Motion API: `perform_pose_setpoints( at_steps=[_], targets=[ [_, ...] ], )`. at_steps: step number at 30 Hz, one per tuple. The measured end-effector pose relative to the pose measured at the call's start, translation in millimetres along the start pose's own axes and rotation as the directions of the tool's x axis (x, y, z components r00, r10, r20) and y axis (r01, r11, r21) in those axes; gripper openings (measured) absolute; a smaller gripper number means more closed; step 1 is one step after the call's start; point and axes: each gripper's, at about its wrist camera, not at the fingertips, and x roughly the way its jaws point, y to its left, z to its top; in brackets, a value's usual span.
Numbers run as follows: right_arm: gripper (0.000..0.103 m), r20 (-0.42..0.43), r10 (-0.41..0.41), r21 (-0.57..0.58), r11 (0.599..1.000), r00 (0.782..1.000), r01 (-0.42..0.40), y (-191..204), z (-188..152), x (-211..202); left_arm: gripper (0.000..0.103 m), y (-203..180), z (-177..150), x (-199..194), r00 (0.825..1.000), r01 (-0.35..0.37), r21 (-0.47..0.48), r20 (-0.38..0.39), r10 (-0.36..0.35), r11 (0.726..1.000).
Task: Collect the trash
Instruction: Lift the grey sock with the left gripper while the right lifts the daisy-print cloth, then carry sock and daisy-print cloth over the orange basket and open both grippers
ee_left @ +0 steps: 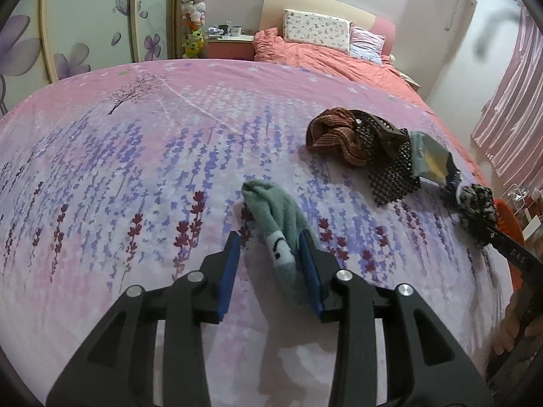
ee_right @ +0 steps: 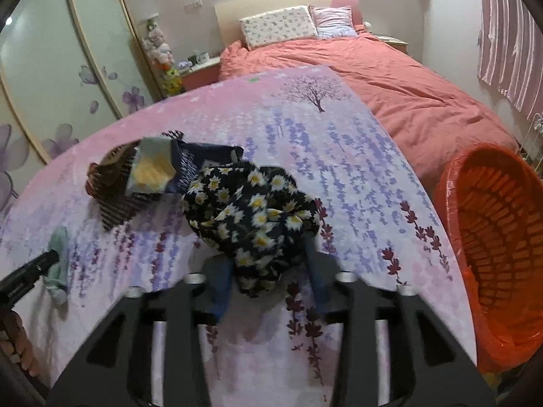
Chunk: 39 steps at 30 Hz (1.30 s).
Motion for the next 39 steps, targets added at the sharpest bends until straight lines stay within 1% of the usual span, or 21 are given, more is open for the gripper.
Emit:
perform_pose_setpoints(
  at_steps=[1, 2, 3, 7, 10, 13, 14, 15, 16, 17, 18, 19, 20, 22, 26, 31, 35, 39],
  targets=[
    [0.054, 0.011, 0.008, 0.001, 1.000, 1.000, -0.008, 1, 0, -2, 0.042, -2, -1, -2, 1.000, 0.003, 0.001, 0.004, -0.003, 1.000],
    [0.055, 0.018, 0.014, -0.001, 1.000, 1.000, -0.013, 3, 1, -3, 0.046, -4, -2, -4, 1.000, 0.005, 0.002, 0.009, -0.005, 1.000],
    [0.055, 0.024, 0.017, -0.005, 1.000, 1.000, -0.017, 5, 2, -4, 0.048, -8, -1, -5, 1.000, 0.009, 0.002, 0.013, -0.009, 1.000],
    [0.055, 0.025, 0.021, -0.018, 1.000, 0.999, -0.021, 12, 6, -3, 0.048, -21, -3, -6, 0.999, 0.043, 0.003, 0.014, -0.043, 0.999],
    [0.055, 0.018, 0.010, -0.023, 1.000, 1.000, -0.009, 14, 8, 1, 0.048, -29, -5, -1, 1.000, 0.024, 0.013, -0.003, -0.024, 1.000],
    [0.055, 0.012, 0.001, -0.019, 1.000, 1.000, -0.001, 14, 8, 3, 0.048, -32, -9, 4, 1.000, 0.018, -0.003, -0.016, -0.018, 1.000],
    [0.055, 0.008, -0.005, -0.018, 1.000, 1.000, 0.005, 14, 8, 5, 0.047, -33, -9, 5, 1.000, 0.012, -0.003, -0.009, -0.013, 1.000],
    [0.055, 0.003, -0.007, -0.018, 1.000, 1.000, 0.007, 14, 7, 6, 0.042, -34, -10, 5, 1.000, 0.002, -0.001, -0.005, -0.002, 1.000],
    [0.050, -0.004, -0.009, -0.019, 1.000, 1.000, 0.009, 14, 7, 7, 0.038, -35, -10, 6, 1.000, -0.003, 0.000, -0.003, 0.003, 1.000],
    [0.040, -0.010, -0.011, -0.023, 1.000, 1.000, 0.011, 15, 6, 9, 0.029, -36, -10, 6, 1.000, -0.007, 0.003, 0.002, 0.007, 1.000],
    [0.034, -0.020, -0.016, -0.026, 1.000, 1.000, 0.015, 16, 6, 11, 0.019, -37, -10, 6, 1.000, -0.016, 0.008, 0.009, 0.016, 1.000],
    [0.025, -0.022, -0.012, -0.023, 1.000, 1.000, 0.011, 15, 4, 10, 0.015, -37, -10, 7, 1.000, -0.019, 0.015, 0.014, 0.019, 1.000],
    [0.018, -0.019, -0.005, -0.017, 1.000, 1.000, 0.005, 14, 4, 8, 0.011, -36, -9, 7, 1.000, -0.008, 0.015, 0.016, 0.008, 1.000],
    [0.014, -0.008, 0.001, -0.013, 1.000, 1.000, -0.001, 11, 4, 2, 0.009, -34, -6, 6, 1.000, 0.004, 0.015, 0.015, -0.004, 1.000],
    [0.012, 0.029, 0.007, -0.010, 1.000, 1.000, -0.006, 9, 7, -13, 0.009, -32, 2, -7, 0.998, -0.011, 0.025, 0.058, 0.009, 1.000],
    [0.012, 0.097, 0.006, -0.004, 1.000, 0.995, -0.006, 6, 13, -42, 0.009, -39, 14, -31, 0.993, -0.025, 0.036, 0.117, 0.020, 0.999],
    [0.012, 0.150, 0.011, -0.005, 1.000, 0.989, -0.011, 3, 16, -67, 0.009, -51, 21, -51, 0.988, -0.017, 0.053, 0.157, 0.009, 0.998],
    [0.012, 0.204, 0.000, -0.015, 1.000, 0.979, 0.003, -1, 17, -90, 0.009, -70, 26, -70, 0.981, 0.008, 0.081, 0.192, -0.023, 0.997]
  ],
)
